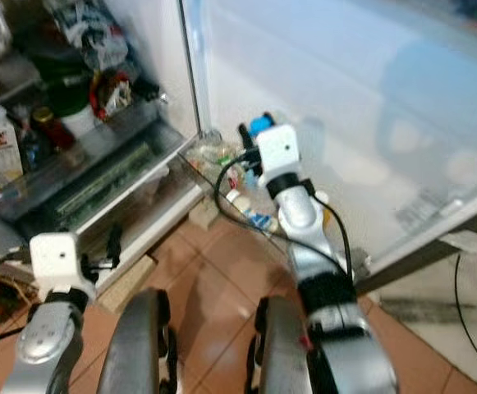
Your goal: Restocking fridge
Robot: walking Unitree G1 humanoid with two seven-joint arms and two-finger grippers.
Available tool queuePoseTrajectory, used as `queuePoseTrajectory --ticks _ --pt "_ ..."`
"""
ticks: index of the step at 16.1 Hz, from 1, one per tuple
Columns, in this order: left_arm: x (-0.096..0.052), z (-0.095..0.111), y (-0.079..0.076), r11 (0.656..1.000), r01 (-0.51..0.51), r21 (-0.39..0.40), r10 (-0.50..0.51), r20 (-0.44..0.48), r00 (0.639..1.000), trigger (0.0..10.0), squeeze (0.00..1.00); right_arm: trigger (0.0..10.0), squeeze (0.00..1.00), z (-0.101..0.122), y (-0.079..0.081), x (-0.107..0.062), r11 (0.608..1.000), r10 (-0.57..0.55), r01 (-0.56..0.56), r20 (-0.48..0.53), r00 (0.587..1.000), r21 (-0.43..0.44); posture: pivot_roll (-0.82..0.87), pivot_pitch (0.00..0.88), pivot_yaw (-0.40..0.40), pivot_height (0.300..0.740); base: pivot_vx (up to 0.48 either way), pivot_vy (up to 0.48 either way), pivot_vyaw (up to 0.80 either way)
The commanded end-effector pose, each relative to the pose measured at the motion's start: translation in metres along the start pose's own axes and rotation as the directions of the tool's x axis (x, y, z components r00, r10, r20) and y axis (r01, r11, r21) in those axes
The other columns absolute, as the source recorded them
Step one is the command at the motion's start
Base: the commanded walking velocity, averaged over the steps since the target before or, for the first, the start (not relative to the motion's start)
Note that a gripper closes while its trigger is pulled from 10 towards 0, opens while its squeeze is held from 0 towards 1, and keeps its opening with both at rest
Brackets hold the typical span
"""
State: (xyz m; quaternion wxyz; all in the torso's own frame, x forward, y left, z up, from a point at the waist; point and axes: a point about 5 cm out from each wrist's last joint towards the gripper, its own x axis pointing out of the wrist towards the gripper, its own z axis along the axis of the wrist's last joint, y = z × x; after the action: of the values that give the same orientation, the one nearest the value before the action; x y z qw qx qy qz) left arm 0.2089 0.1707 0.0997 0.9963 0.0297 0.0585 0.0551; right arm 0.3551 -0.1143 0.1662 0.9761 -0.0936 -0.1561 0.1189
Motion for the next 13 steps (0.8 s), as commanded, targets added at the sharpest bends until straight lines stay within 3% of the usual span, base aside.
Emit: queuePoseTrajectory --ticks 1,4,7,11,13 --pt "-0.004 0.001 0.002 1.0 0.0 0.008 0.0 -0.011 1.0 10.0 0.0 10.0 0.0 -0.001 -0.004 0.002 0.998 -0.054 0.053 0.006 0.999 0.018 0.19 0.281 -0.005 0.622 0.0 0.0 0.0" --pt "-0.005 0.003 0.005 1.0 0.009 0.018 -0.008 -0.019 1.0 10.0 0.0 10.0 0.0 -0.018 -0.005 -0.006 0.992 -0.123 0.125 -0.062 0.991 0.036 0.2 0.285 0.005 0.622 0.0 0.0 0.0" --pt "-0.003 0.004 0.007 0.999 0.011 0.031 -0.01 -0.026 1.0 10.0 0.0 10.0 0.0 -0.043 -0.002 -0.028 0.978 -0.197 0.206 -0.162 0.967 0.037 0.21 0.272 0.01 0.622 0.0 0.0 0.0" --pt "0.002 0.006 0.006 0.999 0.021 0.039 -0.02 -0.019 1.0 10.0 0.0 10.0 0.0 -0.047 -0.006 -0.036 0.969 -0.239 0.245 -0.16 0.958 0.019 0.2 0.254 0.017 0.622 0.0 0.0 0.0" --pt "0.005 0.006 0.007 0.999 0.026 0.044 -0.025 -0.017 1.0 10.0 0.0 10.0 0.0 -0.051 -0.019 -0.038 0.948 -0.315 0.319 -0.194 0.929 -0.011 0.2 0.243 0.022 0.622 0.0 0.0 0.0"
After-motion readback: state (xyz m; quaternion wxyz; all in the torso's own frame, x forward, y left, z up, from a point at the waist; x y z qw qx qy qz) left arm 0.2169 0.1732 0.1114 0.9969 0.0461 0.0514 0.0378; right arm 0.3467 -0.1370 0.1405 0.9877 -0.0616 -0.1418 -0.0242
